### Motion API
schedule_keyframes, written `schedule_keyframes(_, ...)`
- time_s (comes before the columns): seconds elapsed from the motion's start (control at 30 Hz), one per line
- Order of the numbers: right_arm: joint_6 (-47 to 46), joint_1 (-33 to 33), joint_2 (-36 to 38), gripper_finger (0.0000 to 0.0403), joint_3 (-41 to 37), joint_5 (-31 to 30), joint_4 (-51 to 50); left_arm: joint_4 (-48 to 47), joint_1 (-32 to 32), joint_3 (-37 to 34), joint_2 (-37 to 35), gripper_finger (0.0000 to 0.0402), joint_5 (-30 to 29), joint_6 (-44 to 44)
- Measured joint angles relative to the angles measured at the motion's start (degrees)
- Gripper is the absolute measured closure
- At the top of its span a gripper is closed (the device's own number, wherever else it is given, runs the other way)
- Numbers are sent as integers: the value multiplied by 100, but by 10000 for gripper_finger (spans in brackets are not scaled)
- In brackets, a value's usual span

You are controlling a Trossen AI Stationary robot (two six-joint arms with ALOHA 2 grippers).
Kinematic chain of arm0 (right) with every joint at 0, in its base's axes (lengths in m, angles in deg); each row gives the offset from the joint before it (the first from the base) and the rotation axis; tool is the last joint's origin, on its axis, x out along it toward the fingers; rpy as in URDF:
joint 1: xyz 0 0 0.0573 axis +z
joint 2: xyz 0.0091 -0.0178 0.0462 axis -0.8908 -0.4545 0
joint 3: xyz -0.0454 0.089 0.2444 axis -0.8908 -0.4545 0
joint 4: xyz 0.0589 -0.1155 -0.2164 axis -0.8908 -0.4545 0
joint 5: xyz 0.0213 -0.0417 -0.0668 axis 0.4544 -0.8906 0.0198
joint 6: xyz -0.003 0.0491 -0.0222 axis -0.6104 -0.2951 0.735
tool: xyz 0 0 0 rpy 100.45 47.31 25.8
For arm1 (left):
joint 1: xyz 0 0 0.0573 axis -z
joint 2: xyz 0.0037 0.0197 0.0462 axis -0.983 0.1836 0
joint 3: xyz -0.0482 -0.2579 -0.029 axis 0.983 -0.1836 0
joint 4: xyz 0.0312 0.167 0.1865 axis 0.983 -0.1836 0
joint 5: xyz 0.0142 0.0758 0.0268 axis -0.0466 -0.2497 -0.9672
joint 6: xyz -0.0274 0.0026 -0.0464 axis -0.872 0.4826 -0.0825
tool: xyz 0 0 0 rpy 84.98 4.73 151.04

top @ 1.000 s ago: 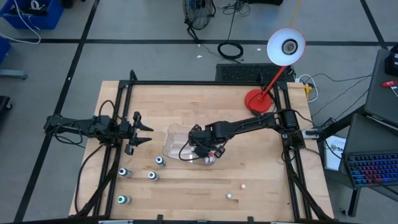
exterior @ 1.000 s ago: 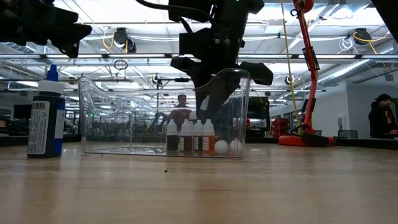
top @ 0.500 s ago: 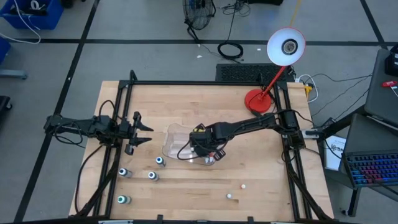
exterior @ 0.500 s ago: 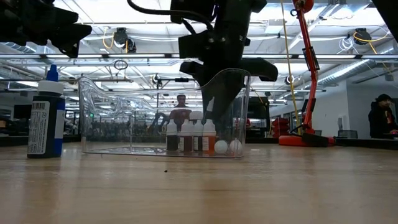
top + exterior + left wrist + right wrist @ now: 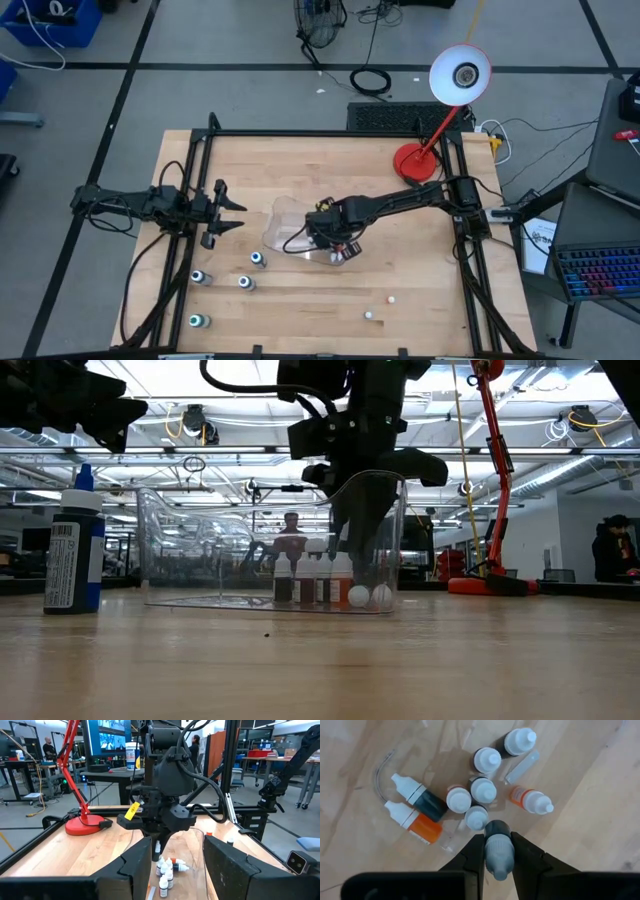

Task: Pick & Place food coloring
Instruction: Put the small blue food coloring bottle into the transparent bin

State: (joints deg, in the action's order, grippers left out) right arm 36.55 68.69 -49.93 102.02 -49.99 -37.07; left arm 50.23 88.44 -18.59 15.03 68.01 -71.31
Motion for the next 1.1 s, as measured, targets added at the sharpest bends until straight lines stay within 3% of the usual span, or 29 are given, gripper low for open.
schedule_keyframes(0.4, 7, 4, 1, 347, 2, -35, -33, 0, 1, -1, 0, 220, 0, 0)
schedule_keyframes(0.7, -10, 178, 469, 347, 0, -648, 361, 0, -1, -1, 1, 220, 0, 0)
schedule_keyframes(0.9, -493, 351, 1030, 347, 2, -704, 2185, -2, -1, -1, 1, 220, 0, 0)
schedule_keyframes(1.1, -473, 428, 1201, 347, 108, 198, 4444, -2, -1, -1, 1, 220, 0, 0)
